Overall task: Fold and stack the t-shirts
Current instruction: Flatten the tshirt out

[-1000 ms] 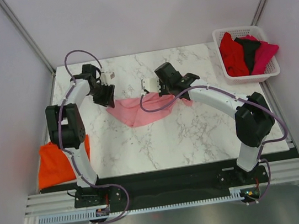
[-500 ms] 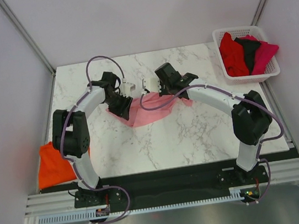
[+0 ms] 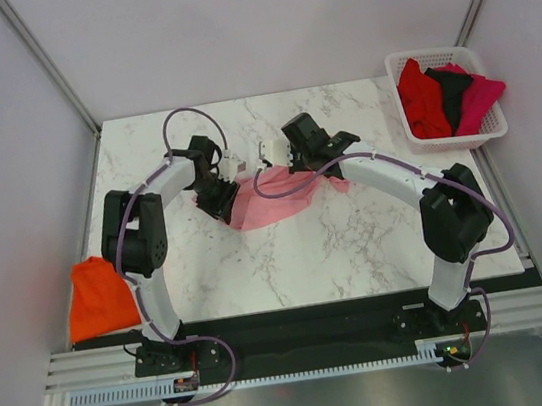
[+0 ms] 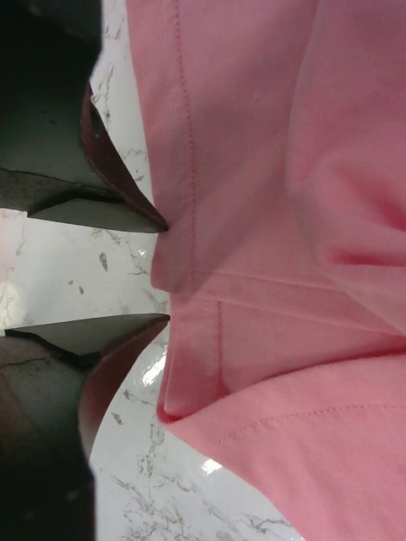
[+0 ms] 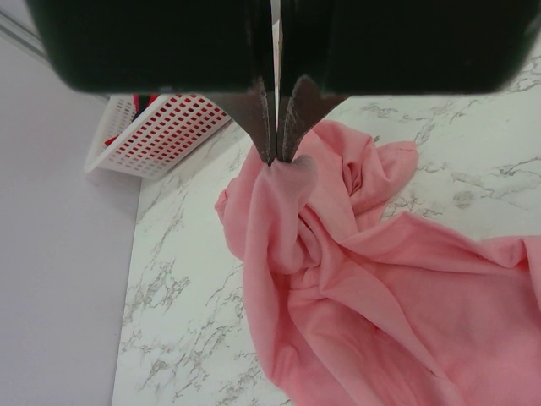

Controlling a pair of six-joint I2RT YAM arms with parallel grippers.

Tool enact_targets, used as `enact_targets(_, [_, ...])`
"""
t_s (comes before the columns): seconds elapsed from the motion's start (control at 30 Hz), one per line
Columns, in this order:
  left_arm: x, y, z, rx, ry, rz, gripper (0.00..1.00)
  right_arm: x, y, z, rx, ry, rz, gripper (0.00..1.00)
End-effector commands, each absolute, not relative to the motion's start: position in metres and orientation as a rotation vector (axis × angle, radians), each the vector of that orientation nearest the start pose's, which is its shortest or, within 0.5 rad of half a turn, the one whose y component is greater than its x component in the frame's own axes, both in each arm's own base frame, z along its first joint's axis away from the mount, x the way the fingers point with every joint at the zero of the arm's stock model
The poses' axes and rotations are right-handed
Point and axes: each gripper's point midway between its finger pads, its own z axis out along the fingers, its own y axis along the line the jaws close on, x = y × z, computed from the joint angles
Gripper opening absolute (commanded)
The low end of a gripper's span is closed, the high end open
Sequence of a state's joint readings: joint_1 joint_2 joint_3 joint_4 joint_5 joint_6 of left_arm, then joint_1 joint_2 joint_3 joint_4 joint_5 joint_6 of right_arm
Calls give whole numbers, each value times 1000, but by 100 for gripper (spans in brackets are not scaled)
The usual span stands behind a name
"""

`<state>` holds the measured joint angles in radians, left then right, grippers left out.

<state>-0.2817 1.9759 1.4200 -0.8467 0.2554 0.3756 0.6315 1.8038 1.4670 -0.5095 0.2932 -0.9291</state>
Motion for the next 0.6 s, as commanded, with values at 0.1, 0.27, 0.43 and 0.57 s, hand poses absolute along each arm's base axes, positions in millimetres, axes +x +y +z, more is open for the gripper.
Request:
enact_targets(0.1, [353,-128,19,1022,2771,-325,37,433,214,168,-1552,1807,-473,0])
enact_targets(0.27, [353,-129,19,1017,2776,-326,21,433,213,168,-1550,1809,-473,0])
enact_targets(0.43, [355,-127,28,1018,2756,-303,2,433,213,167,-1551,1812,-476,0])
enact_targets(0.57, [362,-118,62,1055,2672,-223,2,438,206,171,-1515,1826,-498,0])
